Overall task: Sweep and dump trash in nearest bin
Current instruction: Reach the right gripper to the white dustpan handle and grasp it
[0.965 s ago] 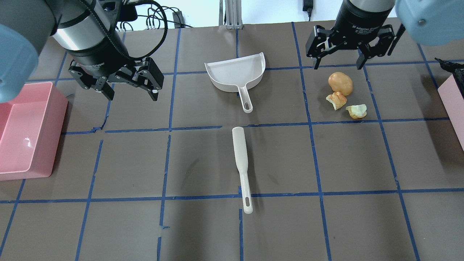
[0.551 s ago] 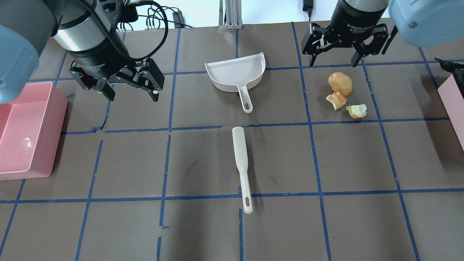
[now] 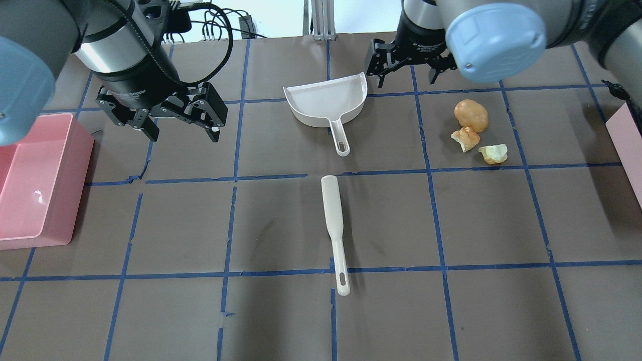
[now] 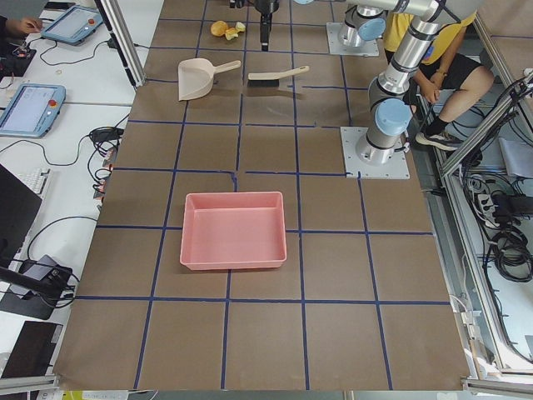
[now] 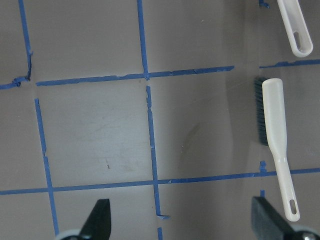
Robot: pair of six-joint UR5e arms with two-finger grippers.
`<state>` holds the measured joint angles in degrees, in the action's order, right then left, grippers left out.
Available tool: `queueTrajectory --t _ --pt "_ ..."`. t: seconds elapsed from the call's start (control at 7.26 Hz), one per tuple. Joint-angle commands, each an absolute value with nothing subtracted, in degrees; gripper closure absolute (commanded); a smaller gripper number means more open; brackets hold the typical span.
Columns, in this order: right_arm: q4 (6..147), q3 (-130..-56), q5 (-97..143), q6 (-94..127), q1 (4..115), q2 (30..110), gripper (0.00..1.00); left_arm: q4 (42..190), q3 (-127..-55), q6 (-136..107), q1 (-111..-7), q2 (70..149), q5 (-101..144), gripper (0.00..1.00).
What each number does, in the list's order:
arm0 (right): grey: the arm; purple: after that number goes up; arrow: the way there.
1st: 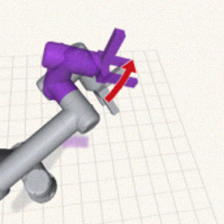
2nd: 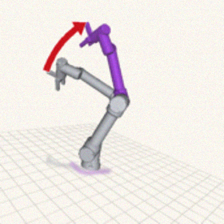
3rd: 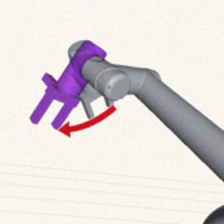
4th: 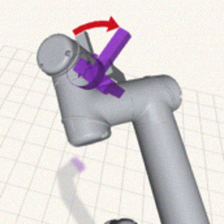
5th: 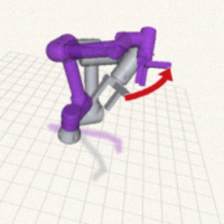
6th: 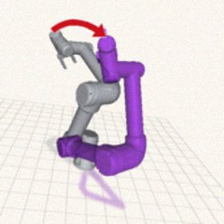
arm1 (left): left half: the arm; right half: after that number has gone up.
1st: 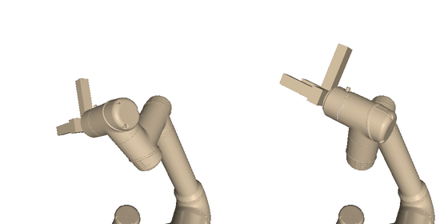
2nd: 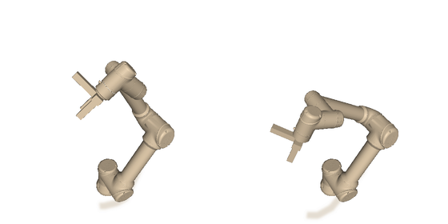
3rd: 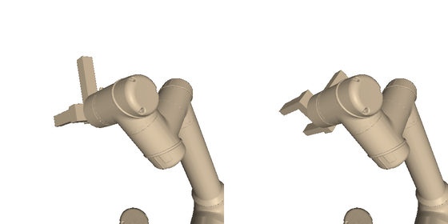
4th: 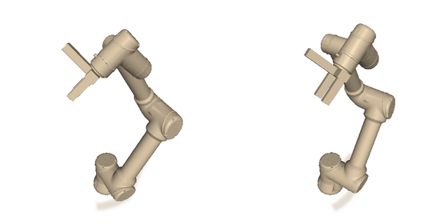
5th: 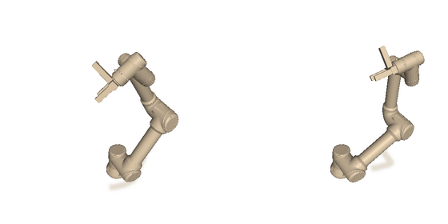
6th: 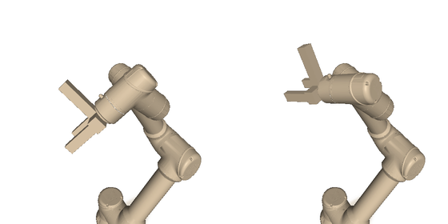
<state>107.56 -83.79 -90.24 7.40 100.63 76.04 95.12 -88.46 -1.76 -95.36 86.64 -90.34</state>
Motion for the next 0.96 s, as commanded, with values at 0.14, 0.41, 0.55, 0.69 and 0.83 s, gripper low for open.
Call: queueTrajectory --t 0.14,0.41,0.55,0.69,0.83 --pt "120.01 -84.02 -90.79 13.40 106.95 65.87 0.00 95.10 -88.51 -1.76 -95.36 86.57 -90.26 0.00" --pt "122.87 -85.33 -93.95 14.41 109.86 62.14 0.01 95.10 -88.59 -1.76 -95.27 86.57 -90.35 0.00" --pt "123.22 -87.17 -93.61 15.55 109.95 61.79 0.01 95.10 -88.68 -1.76 -95.36 86.49 -90.26 0.00" --pt "126.36 -89.19 -93.69 15.21 109.95 61.53 0.01 95.10 -88.77 -1.76 -95.27 86.48 -90.26 0.00" --pt "127.69 -91.04 -93.60 15.55 109.95 61.52 0.01 95.10 -88.86 -1.76 -95.27 86.31 -90.26 0.00"
